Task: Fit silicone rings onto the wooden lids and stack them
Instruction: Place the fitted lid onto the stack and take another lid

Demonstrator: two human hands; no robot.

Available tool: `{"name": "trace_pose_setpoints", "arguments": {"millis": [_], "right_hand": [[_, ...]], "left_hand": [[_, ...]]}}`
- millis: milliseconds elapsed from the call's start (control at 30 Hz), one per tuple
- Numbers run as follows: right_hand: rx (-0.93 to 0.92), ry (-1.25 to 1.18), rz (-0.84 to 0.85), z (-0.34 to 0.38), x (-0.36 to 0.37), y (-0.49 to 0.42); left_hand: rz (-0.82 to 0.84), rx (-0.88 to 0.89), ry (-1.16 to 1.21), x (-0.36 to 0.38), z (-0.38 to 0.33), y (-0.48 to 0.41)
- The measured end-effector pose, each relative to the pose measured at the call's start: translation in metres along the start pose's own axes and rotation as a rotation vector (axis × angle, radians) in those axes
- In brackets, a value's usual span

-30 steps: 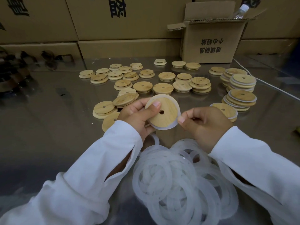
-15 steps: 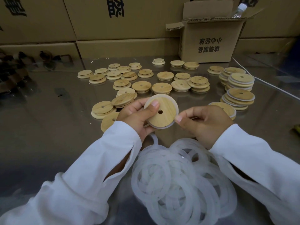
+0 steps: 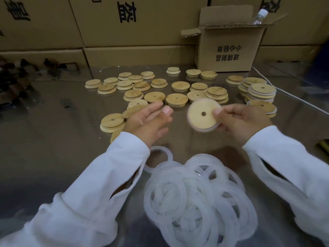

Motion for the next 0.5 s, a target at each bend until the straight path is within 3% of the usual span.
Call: {"name": "trace_pose_setpoints", "arguments": {"millis": [167,233,333,500], "right_hand": [[0.145,0.133,-0.260,-0.029,-0.052,-0.039],[0.237,0.193,-0.272,-0.038,-0.060,-0.043],[0.226,0.404,-0.252,-0.035,-0.062,-0.043],[0.175,0.623,-0.207,-0.030,-0.059,-0.039]], "left_hand": [[-0.277,0.203,-0.051,-0.030,-0.027,-0.008],[-0.401,0.278,-0.165,-0.044,-0.031,-0.010],[-0.464,0.400,-0.434,-0.053,-0.035,-0.011],[-0.502,0.280,-0.772,-0.066,-0.020,-0.025]]}}
Point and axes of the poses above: each hand's wrist, its own y-axis away from the middle knuckle, its own x-axis out of the palm, z = x × y, the point moved 6 cm from there along -y, towards the middle knuckle, and after that the axes turned 6 degrees about -z, right-handed, at the moved point
